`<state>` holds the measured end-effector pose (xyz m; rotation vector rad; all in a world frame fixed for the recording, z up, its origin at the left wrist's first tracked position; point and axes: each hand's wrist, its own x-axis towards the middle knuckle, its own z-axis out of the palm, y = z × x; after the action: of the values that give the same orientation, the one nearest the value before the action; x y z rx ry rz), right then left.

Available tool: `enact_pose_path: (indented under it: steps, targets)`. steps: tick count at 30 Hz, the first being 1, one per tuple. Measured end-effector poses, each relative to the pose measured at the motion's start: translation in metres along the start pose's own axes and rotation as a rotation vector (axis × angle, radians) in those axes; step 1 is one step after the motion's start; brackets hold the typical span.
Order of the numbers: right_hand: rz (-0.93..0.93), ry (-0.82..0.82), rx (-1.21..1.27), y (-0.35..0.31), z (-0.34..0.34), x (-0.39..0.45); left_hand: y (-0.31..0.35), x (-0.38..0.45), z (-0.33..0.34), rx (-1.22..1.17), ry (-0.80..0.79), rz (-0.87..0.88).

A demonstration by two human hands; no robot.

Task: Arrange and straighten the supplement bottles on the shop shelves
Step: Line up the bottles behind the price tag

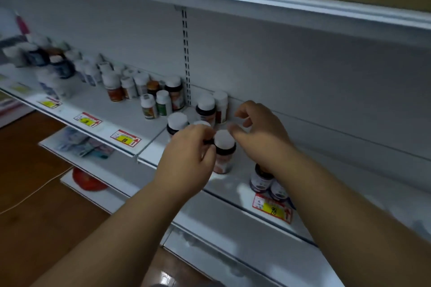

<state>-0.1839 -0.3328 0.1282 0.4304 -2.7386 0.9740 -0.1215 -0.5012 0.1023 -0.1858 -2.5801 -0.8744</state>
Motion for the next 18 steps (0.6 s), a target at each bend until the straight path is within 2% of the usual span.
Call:
enact_pose_path:
  steps: [6,11,14,18]
  targets:
    - [0.048,-0.116,-0.139,-0.011,0.063,0.096,-0.069,0.051,-0.026,-0.018,-0.029,0.007]
    - [0.225,-0.244,-0.292,-0.014,0.108,0.147,-0.123,0.098,-0.031,-0.096,-0.121,0.081]
    - [0.29,-0.213,-0.325,-0.018,0.122,0.15,-0.146,0.116,-0.029,-0.141,-0.159,0.143]
    - [0.181,-0.065,-0.395,-0.023,0.132,0.148,-0.165,0.143,-0.025,-0.21,-0.281,0.143]
